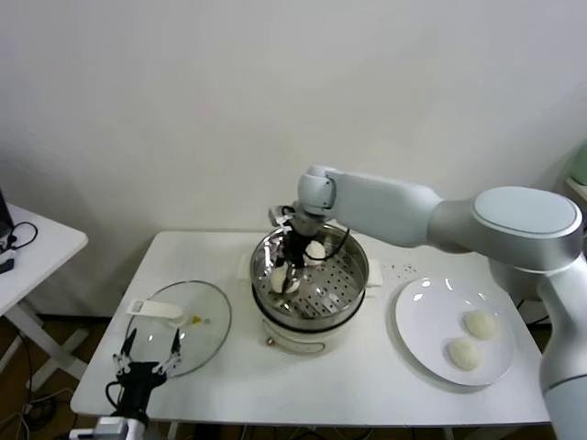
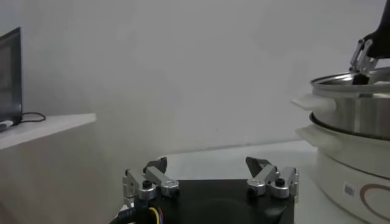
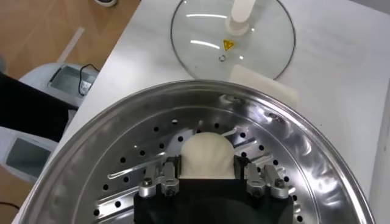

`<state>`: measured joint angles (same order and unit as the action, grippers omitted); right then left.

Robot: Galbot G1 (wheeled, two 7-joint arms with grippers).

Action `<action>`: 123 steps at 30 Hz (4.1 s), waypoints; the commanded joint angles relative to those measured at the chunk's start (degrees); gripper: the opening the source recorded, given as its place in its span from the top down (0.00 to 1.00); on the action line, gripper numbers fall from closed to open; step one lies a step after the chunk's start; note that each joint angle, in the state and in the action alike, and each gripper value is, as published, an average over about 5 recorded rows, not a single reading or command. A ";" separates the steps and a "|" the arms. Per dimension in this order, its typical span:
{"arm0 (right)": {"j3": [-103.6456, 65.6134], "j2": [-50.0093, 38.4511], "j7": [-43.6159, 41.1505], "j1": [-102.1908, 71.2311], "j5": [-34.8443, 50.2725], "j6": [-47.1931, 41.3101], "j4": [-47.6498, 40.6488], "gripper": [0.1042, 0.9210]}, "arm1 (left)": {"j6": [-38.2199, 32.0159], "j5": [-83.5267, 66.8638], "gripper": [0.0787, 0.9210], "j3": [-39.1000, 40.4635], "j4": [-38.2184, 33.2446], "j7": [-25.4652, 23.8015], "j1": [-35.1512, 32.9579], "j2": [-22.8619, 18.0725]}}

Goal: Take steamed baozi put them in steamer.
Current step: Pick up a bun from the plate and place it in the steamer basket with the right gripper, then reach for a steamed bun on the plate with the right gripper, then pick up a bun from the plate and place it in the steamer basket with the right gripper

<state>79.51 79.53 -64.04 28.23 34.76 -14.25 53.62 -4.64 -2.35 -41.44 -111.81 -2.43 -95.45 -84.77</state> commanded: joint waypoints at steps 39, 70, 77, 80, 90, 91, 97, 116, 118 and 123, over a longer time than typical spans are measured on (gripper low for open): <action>7.91 -28.97 -4.69 24.44 -0.53 6.99 28.18 0.12 | 0.21 -1.40 0.12 -0.18 0.05 0.24 -0.05 0.52; -32.29 -57.91 -7.30 -32.41 -43.09 15.63 26.86 0.12 | 0.43 3.22 0.12 1.39 -3.80 0.20 -2.85 -1.22; -32.95 -55.95 -6.39 -34.81 -43.88 15.38 24.89 0.12 | 0.45 3.11 0.12 1.15 -3.54 0.24 -2.82 -1.19; -33.07 -55.04 -5.92 -35.52 -44.24 15.33 23.95 0.12 | 0.48 3.06 0.12 1.03 -3.46 0.25 -2.87 -1.14; -32.95 -51.63 -4.48 -35.53 -45.58 15.61 21.39 0.12 | 0.48 3.03 0.12 1.15 -2.96 0.25 -2.88 -1.11; -32.93 -51.36 -4.38 -35.53 -45.64 15.61 21.28 0.12 | 0.49 3.03 0.12 1.16 -2.91 0.25 -2.87 -1.11; -32.65 -50.62 -4.33 -35.58 -46.07 15.65 21.07 0.12 | 0.57 2.99 0.12 1.11 -2.69 0.25 -2.73 -1.09; -33.04 -50.03 -4.54 -35.63 -46.92 15.68 20.52 0.21 | 0.79 2.96 0.12 1.36 -2.77 0.26 -2.68 -1.24; -33.06 -50.05 -4.55 -35.62 -46.88 15.67 20.56 0.28 | 0.78 2.96 0.12 1.34 -2.79 0.26 -2.70 -1.23; -33.21 -50.06 -4.55 -35.13 -46.50 15.66 20.86 0.37 | 0.77 2.96 0.12 1.32 -2.83 0.24 -2.70 -1.22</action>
<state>46.50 29.33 -68.58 -7.12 -11.76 1.41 74.44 -3.83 0.57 -40.11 -114.56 -2.17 -98.11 -85.98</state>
